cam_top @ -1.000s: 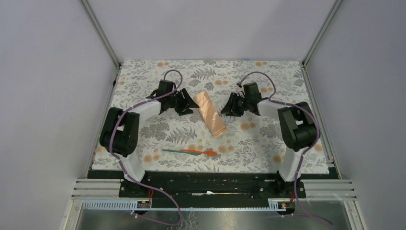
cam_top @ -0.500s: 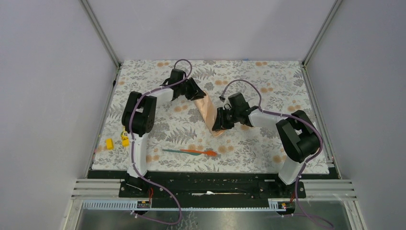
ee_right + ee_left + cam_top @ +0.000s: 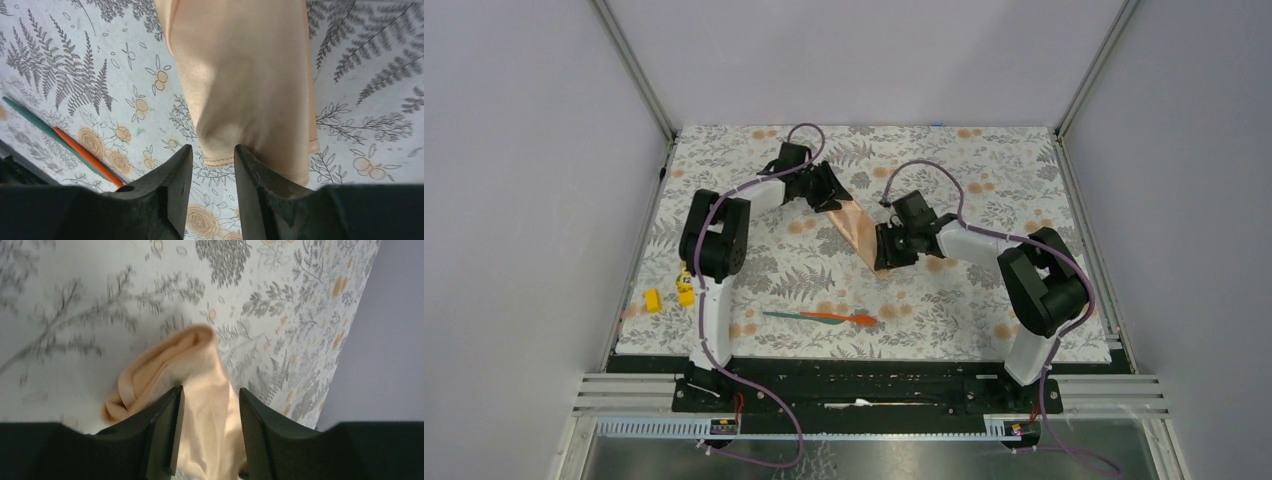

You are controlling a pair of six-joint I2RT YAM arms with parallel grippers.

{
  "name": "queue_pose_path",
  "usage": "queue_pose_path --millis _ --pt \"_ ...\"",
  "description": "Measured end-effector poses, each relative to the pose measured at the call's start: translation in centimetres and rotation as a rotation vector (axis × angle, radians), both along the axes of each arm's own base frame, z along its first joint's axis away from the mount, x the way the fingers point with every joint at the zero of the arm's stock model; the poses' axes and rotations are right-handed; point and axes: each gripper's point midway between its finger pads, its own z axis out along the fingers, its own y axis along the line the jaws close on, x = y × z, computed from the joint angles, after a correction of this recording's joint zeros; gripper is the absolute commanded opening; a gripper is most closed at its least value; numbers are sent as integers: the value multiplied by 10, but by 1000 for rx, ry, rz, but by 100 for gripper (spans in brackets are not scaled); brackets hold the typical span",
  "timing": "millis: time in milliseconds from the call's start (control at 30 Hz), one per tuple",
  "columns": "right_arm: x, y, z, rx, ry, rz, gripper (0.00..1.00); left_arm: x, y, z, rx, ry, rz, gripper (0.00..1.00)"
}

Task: Fold the napkin into a case and place the utensils inside
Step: Smooth out the smaller rectangle-folded napkin at the center of the board, then rotate the smaller rectangle-folded napkin at the center of the board.

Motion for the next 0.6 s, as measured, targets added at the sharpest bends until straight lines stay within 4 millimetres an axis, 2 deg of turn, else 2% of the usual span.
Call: queue_pose_path --millis 100,167,300,400,500,600 --pt "5 6 14 -57 -48 23 63 -14 9 21 22 -1 1 64" --pt "7 17 27 -62 -84 46 72 -23 17 47 29 -32 3 69" --pt "0 50 50 -20 -121 109 83 -38 47 123 25 -174 31 72" --pt "-6 79 59 55 -112 140 85 -52 79 166 29 -276 70 74" --pt "-11 95 47 96 -66 141 86 -72 110 179 61 -311 107 75" --pt "-13 98 28 92 -21 122 88 -96 125 171 100 -289 107 76"
